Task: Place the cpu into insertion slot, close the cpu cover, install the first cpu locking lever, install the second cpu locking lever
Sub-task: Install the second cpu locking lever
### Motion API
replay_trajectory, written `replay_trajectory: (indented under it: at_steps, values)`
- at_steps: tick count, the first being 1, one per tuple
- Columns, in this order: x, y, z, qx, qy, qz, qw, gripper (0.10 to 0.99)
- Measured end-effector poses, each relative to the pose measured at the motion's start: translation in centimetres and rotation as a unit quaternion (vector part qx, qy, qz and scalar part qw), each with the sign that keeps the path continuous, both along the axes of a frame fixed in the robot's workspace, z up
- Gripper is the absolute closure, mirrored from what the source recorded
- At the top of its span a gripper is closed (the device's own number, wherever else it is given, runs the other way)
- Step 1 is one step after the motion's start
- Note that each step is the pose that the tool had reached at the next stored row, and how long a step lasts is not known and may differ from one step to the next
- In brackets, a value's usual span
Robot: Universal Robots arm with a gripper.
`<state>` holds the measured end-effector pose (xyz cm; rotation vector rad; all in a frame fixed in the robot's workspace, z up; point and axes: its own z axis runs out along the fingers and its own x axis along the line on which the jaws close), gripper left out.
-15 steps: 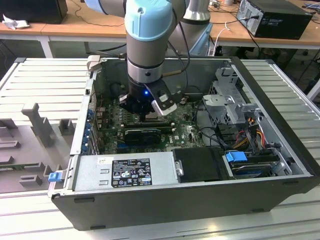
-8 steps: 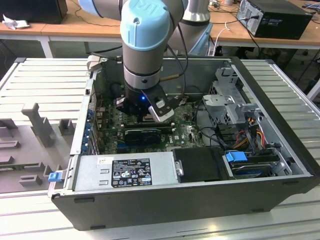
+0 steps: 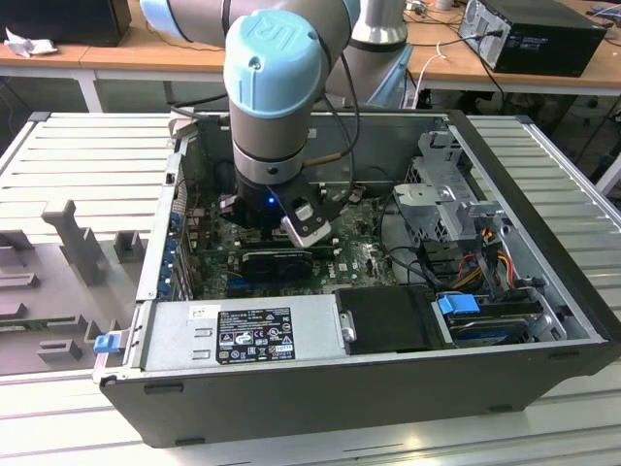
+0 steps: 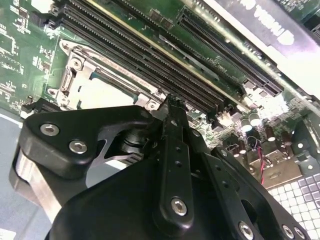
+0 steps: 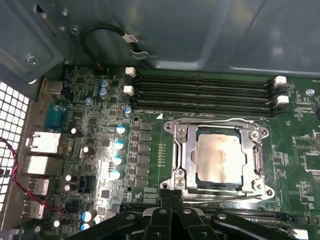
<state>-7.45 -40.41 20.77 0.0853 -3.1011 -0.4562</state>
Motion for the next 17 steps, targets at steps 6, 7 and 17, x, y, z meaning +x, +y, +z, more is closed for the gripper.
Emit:
replay_trajectory:
  at_steps: [6, 7, 17]
  values:
    - [-0.01, -0.01, -0.71, 0.0086, 0.0001, 0.0, 1.0, 0.98]
    - [-0.01, 0.0, -0.77, 0.0159, 0.0, 0.0, 0.9999, 0.98]
    - [-0.04, 0.0, -1.37, 0.0375, 0.0, 0.0, 0.9993, 0.98]
